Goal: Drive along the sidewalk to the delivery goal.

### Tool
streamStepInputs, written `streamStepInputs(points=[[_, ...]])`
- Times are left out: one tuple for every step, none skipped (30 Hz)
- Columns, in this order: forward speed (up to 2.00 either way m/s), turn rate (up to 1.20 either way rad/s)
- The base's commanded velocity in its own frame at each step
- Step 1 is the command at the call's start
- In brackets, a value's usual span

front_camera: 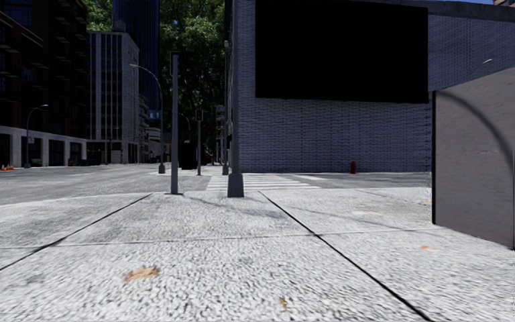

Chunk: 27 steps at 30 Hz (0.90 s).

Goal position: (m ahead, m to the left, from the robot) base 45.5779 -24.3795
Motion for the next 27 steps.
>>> streamStepInputs(points=[[2.00, 0.00], [2.00, 0.00], [2.00, 0.00], [2.00, 0.00], [2.00, 0.00], [2.00, 0.00], [2.00, 0.00], [2.00, -0.75], [2.00, -1.20], [2.00, -1.20], [2.00, -1.20], [2.00, -1.09], [2.00, -1.09], [2.00, -0.08], [2.00, 0.00], [2.00, 0.00], [2.00, 0.00], [2.00, 0.00], [2.00, 0.00], [2.00, 0.00], [2.00, 0.00], [2.00, 0.00], [2.00, 0.00], [2.00, 0.00], [2.00, 0.00], [2.00, 0.00], [2.00, 0.00]])
